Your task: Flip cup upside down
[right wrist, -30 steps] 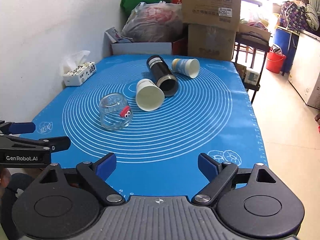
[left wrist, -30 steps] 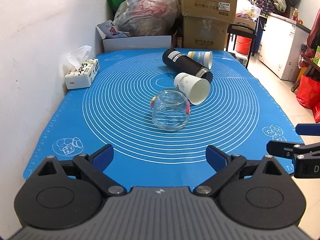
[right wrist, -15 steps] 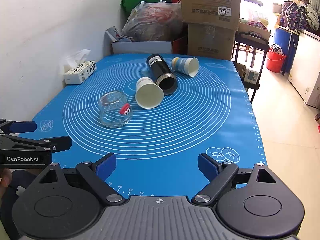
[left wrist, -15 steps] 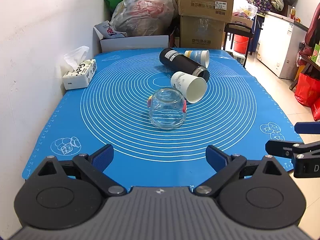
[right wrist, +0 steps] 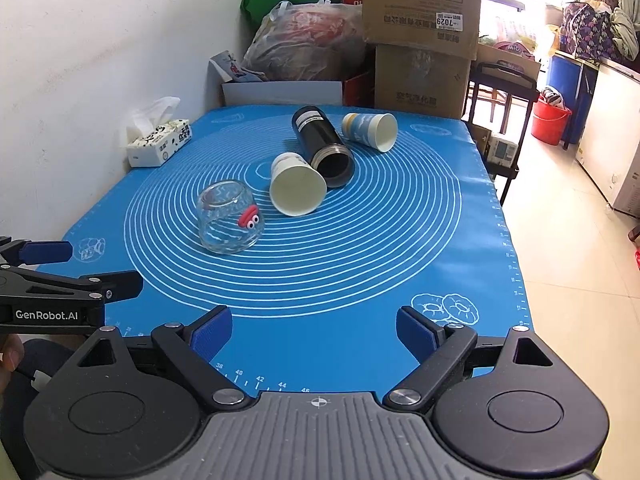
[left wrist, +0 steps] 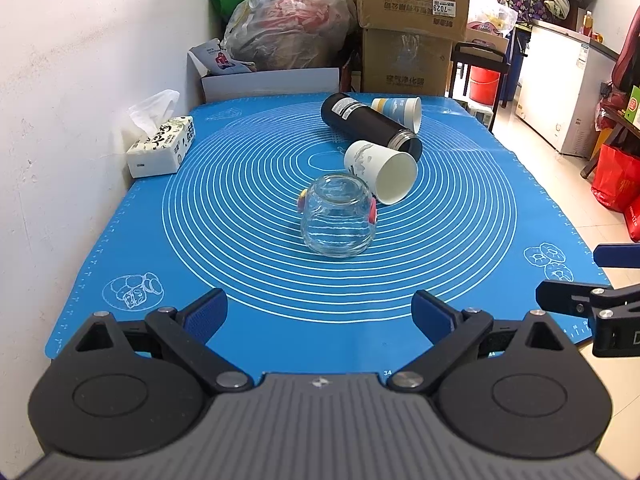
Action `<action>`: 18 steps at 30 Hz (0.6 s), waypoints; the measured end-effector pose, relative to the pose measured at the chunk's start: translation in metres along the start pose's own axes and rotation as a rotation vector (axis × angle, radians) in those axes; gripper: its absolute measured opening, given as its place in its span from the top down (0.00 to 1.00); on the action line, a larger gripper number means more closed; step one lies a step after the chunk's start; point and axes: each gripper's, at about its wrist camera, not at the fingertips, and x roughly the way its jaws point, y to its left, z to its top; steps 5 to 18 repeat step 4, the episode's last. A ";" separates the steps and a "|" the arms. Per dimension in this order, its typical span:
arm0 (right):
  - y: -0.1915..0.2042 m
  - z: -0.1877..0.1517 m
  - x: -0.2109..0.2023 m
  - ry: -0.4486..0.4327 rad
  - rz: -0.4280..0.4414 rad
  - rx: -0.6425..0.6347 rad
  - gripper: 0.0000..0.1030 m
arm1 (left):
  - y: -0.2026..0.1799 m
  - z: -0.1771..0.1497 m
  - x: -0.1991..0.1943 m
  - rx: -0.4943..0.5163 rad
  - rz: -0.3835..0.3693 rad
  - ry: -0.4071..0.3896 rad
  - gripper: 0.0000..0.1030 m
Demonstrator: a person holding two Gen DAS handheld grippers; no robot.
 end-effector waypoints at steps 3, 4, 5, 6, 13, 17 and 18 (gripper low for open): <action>0.000 0.000 0.001 0.003 0.000 0.002 0.12 | 0.001 0.001 0.001 -0.002 0.003 0.000 0.05; 0.000 0.000 0.001 0.003 0.000 0.002 0.12 | 0.000 0.001 0.001 -0.002 0.004 0.000 0.05; 0.000 0.000 0.001 0.003 0.000 0.002 0.12 | 0.000 0.001 0.001 -0.002 0.004 0.000 0.05; 0.000 0.000 0.001 0.003 0.000 0.002 0.12 | 0.000 0.001 0.001 -0.002 0.004 0.000 0.05; 0.000 0.000 0.001 0.003 0.000 0.002 0.12 | 0.000 0.001 0.001 -0.002 0.004 0.000 0.05; 0.000 0.000 0.001 0.003 0.000 0.002 0.12 | 0.000 0.001 0.001 -0.002 0.004 0.000 0.05; 0.000 0.000 0.001 0.003 0.000 0.002 0.12 | 0.000 0.001 0.001 -0.002 0.004 0.000 0.05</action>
